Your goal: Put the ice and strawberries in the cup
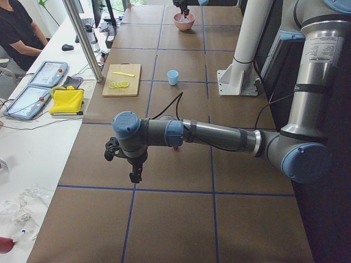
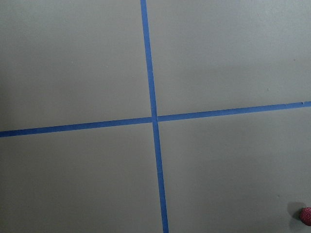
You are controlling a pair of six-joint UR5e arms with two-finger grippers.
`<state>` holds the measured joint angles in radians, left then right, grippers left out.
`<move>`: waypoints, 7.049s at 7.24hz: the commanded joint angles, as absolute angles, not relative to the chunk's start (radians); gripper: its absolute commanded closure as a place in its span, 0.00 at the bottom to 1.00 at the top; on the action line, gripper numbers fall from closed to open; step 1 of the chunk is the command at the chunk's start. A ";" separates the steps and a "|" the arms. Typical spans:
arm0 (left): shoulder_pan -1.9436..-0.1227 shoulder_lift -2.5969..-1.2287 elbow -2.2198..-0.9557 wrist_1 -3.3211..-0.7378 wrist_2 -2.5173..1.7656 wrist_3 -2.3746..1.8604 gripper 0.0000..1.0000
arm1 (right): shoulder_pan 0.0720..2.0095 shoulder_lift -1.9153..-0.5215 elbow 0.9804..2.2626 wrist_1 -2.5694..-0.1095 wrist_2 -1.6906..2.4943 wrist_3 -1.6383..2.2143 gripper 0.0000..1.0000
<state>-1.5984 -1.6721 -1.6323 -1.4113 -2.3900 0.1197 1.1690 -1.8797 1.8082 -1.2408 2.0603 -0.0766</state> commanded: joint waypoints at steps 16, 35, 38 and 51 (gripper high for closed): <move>-1.598 -1.672 -1.641 -1.411 -2.393 0.120 0.00 | 1.161 -1.873 1.787 -1.238 2.049 -0.077 1.00; -1.597 -1.667 -1.660 -1.408 -2.390 0.118 0.00 | 0.554 -0.628 1.535 -1.744 1.919 1.103 1.00; -1.598 -1.667 -1.658 -1.408 -2.390 0.117 0.00 | 0.528 -0.632 1.511 -1.730 1.910 1.103 1.00; -1.516 -1.667 -1.757 -1.410 -2.382 -0.047 0.00 | 0.517 -0.632 1.538 -1.739 1.887 1.103 0.01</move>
<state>-1.5737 -1.6695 -1.6977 -1.4102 -2.3887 0.0417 0.5118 -0.6320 1.5199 -1.7350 1.8862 1.1029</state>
